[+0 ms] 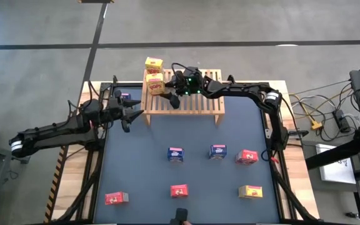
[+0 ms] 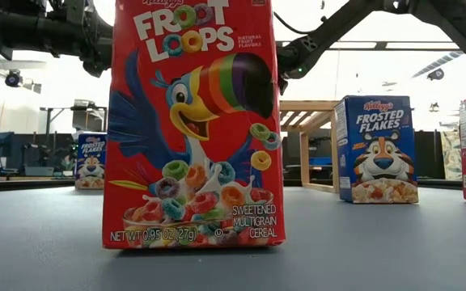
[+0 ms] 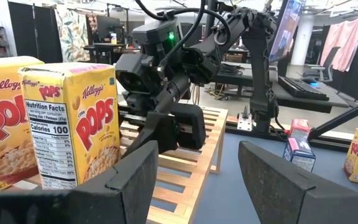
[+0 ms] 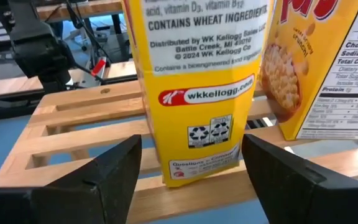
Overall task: Stack cereal on shelf
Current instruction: Put the top yellow cereal box on the shelf aligned with the other yellow cereal box, then put the yellow cereal box on the shelf aligned with the other yellow cereal boxes
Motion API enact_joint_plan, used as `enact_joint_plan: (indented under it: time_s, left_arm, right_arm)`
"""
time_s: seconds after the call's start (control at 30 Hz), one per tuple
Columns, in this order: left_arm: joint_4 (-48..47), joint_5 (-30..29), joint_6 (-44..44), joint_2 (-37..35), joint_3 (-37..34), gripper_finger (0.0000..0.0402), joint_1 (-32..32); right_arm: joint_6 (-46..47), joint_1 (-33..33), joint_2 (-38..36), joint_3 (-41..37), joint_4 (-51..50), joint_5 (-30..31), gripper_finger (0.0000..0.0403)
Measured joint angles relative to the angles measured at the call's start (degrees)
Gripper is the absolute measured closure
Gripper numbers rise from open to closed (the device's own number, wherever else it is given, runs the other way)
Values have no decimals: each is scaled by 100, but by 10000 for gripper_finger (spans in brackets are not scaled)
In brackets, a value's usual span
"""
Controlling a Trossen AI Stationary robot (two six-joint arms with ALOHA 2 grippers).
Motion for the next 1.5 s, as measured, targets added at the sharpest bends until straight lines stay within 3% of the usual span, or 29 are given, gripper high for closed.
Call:
enact_joint_plan:
  time_s: [0.27, 0.53, 0.7, 0.9, 1.1, 1.23, 1.37, 1.5]
  left_arm:
    - [-3, 0, 17, 1, 0, 194, 0]
    - [2, 1, -61, 20, -36, 194, -1]
    - [113, -2, -186, 21, -132, 194, -2]
    - [309, -2, -302, 24, -235, 194, -2]
    - [854, -2, -342, 85, -435, 194, -2]
    - [1110, -2, -431, 182, -521, 194, -2]
    - [1265, -2, -506, 295, -527, 194, -2]
    - [1386, -2, -568, 364, -527, 194, -7]
  right_arm:
    - [-235, 0, -429, -2, -673, 0, 129]
    - [-547, 60, -1226, -185, -2469, -77, 128]
    - [-563, 189, -2227, -1204, -2436, -144, 135]
    - [-22, 517, -4111, -3049, -1700, -103, 146]
    - [804, 1490, -6170, -4500, -1578, 116, 147]
    - [1346, 2518, -7249, -5123, -1585, 676, 147]
    - [1644, 3619, -7854, -5475, -1567, 1637, 147]
    - [1666, 4543, -7910, -5541, -1530, 2519, 147]
